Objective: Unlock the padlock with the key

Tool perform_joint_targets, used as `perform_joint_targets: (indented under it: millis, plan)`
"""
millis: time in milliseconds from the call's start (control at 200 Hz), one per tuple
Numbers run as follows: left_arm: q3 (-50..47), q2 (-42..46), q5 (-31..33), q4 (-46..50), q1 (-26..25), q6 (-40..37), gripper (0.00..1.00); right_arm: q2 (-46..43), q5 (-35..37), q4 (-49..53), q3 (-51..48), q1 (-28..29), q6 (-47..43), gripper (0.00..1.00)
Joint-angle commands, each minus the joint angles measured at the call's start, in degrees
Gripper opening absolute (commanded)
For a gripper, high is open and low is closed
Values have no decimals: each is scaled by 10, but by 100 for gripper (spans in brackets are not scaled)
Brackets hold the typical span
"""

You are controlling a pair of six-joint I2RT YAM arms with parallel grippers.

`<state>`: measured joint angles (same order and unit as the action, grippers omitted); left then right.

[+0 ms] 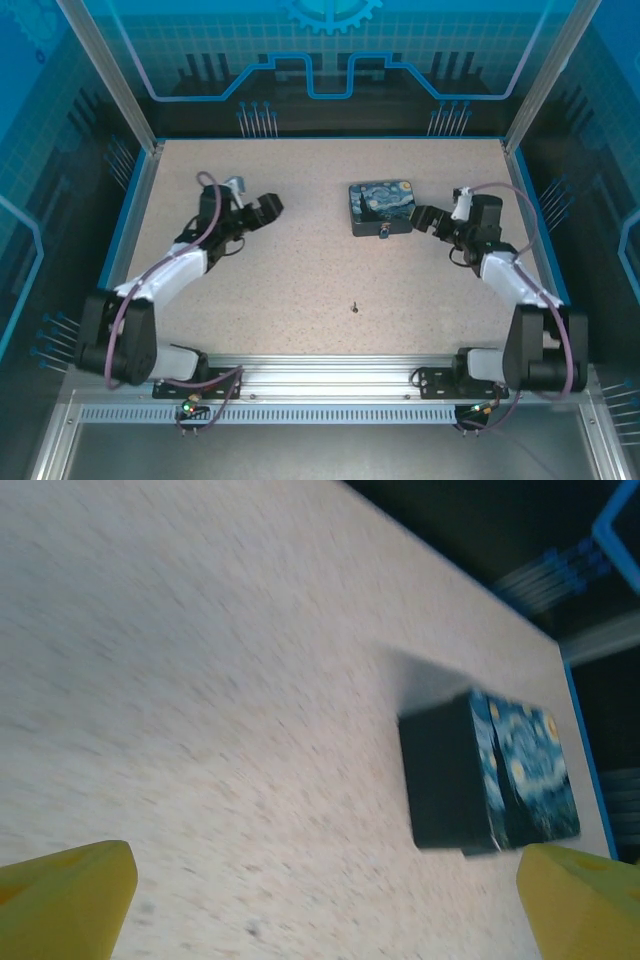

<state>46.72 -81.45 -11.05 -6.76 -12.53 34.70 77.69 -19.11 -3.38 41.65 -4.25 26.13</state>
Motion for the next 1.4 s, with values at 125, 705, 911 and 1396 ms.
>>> perform_joint_targets:
  millis: [125,705,911,1396]
  plan:
    - [134,-156,-97,-19,-69,51,99,167,-91,-32,123,-15,37,98]
    - [422,-430,-172,25,-141,72,99,329,-134,8,255,17,30,88]
    - [453,-456,-183,36,-145,70,99,315,-156,26,247,37,22,86]
    - [306,-327,-142,29,-131,35,99,203,-136,40,147,155,32,84]
